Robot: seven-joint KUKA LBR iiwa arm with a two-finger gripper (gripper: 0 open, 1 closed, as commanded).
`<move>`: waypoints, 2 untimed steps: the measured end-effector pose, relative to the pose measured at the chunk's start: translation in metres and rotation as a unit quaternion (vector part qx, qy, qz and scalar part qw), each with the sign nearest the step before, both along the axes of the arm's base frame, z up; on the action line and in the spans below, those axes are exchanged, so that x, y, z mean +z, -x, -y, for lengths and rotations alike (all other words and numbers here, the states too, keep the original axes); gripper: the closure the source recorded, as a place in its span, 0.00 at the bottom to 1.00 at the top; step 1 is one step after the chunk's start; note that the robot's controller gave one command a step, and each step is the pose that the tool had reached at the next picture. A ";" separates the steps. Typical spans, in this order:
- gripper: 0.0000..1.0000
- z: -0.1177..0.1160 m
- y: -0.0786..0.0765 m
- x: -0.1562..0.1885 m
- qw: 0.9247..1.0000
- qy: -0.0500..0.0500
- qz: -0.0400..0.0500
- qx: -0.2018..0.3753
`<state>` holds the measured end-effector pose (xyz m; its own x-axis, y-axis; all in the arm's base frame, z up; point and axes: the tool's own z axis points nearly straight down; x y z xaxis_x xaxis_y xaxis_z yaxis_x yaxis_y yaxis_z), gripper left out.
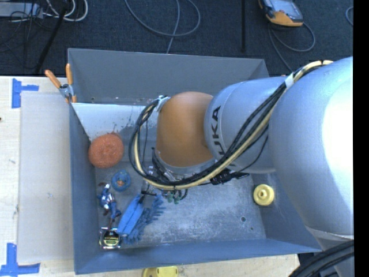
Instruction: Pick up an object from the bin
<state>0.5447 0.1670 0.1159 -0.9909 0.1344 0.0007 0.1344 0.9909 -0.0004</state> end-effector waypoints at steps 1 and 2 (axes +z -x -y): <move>0.00 -0.002 0.014 -0.011 1.000 0.000 0.000 0.003; 0.00 -0.003 0.019 -0.016 1.000 0.000 -0.001 0.004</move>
Offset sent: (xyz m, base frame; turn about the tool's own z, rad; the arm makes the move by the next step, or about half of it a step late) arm 0.0000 0.0000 0.0000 0.0000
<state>0.5253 0.1699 0.0999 -0.9920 0.1260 0.0034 0.1260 0.9920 -0.0009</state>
